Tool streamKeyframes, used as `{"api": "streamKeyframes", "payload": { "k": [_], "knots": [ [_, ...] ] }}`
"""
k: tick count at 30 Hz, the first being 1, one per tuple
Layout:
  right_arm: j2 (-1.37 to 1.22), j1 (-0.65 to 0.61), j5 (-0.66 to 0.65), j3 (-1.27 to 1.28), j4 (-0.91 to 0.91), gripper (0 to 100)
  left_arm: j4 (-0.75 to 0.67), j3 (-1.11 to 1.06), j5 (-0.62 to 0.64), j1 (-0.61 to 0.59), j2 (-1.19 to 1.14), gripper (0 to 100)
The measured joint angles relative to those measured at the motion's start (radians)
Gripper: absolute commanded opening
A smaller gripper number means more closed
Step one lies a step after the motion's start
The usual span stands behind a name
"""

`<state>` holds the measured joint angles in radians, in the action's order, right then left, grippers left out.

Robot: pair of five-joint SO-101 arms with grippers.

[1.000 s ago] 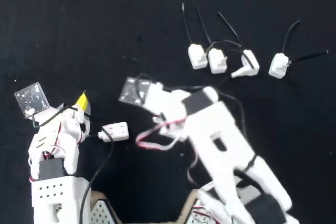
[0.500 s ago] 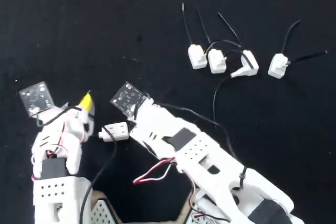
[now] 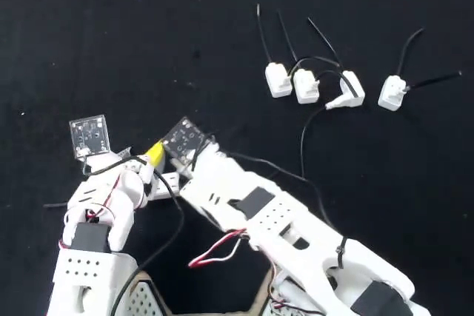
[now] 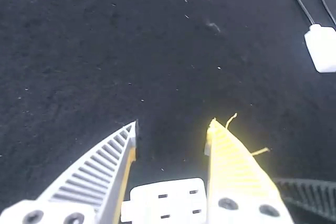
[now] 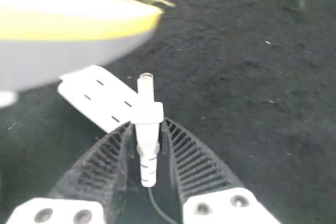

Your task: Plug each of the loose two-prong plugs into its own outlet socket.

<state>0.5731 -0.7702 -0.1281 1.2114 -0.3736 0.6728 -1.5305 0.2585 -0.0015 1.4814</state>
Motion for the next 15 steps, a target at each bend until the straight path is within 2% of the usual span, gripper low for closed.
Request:
{"api": "streamKeyframes", "payload": {
  "k": [6, 11, 15],
  "knots": [
    [0.000, -0.041, 0.000, 0.000, 0.000, 1.1, 0.000, -0.002, -0.009, 0.006, 0.000, 22],
    [0.000, -0.046, 0.000, 0.000, 0.000, 1.1, 0.000, -0.021, -0.106, 0.066, 0.000, 22],
    [0.018, -0.044, 0.000, 0.000, 0.000, 1.1, 0.000, -0.021, -0.123, 0.072, 0.000, 22]
  ]
}}
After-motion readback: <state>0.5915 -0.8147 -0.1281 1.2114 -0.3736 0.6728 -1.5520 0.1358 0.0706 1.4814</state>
